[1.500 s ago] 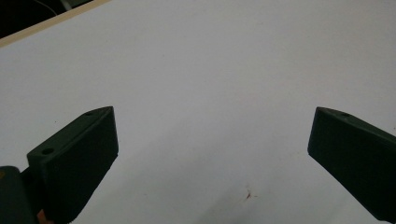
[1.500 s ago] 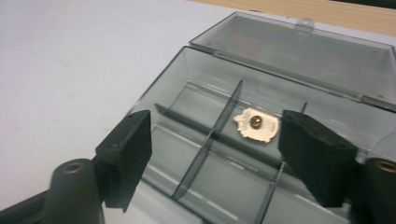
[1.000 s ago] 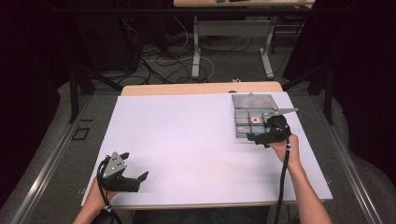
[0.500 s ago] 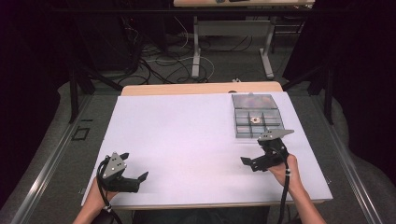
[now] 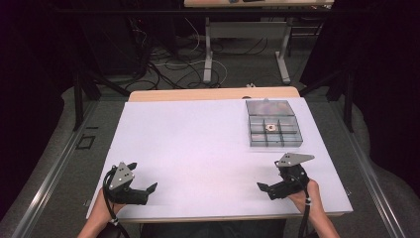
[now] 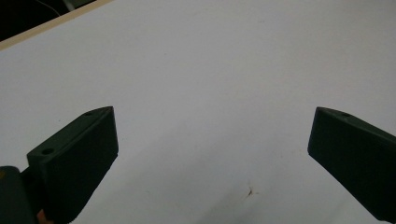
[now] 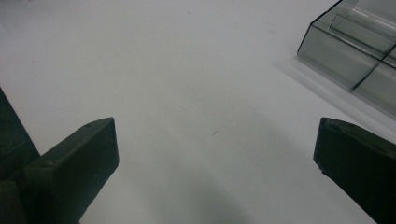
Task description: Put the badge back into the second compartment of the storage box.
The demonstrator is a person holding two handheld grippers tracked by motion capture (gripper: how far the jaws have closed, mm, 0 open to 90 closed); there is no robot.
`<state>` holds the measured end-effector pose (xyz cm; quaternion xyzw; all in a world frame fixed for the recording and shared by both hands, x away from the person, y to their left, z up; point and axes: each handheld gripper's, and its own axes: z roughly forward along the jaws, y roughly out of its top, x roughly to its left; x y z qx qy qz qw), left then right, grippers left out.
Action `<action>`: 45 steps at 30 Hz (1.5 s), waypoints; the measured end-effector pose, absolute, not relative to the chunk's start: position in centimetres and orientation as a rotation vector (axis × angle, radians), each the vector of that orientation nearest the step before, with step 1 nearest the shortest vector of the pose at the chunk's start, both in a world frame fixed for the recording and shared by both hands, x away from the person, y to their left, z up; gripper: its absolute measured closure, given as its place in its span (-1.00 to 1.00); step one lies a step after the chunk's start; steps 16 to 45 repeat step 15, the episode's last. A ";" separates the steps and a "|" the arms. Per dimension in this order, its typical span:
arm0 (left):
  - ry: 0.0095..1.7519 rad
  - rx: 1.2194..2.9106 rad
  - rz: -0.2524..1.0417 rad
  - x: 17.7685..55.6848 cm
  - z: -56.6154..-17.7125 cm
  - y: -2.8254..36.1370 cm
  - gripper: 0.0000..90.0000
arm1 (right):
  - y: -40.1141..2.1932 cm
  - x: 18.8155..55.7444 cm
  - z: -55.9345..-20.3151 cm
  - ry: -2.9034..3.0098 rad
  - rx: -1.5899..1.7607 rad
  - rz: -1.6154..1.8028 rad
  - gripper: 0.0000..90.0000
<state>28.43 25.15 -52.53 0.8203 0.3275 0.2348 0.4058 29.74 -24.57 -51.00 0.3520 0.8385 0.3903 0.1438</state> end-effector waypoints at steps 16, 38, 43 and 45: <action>0.824 2.090 0.582 28.5 -52.6 25.0 -0.96 | -24.5 27.6 -51.6 2.427 0.963 1.125 -1.00; 0.824 2.090 0.582 28.5 -52.6 25.0 -0.96 | -24.5 27.6 -51.6 2.427 0.963 1.125 -1.00; 0.824 2.090 0.582 28.5 -52.6 25.0 -0.96 | -24.5 27.6 -51.6 2.427 0.963 1.125 -1.00; 0.824 2.090 0.582 28.5 -52.6 25.0 -0.96 | -24.5 27.6 -51.6 2.427 0.963 1.125 -1.00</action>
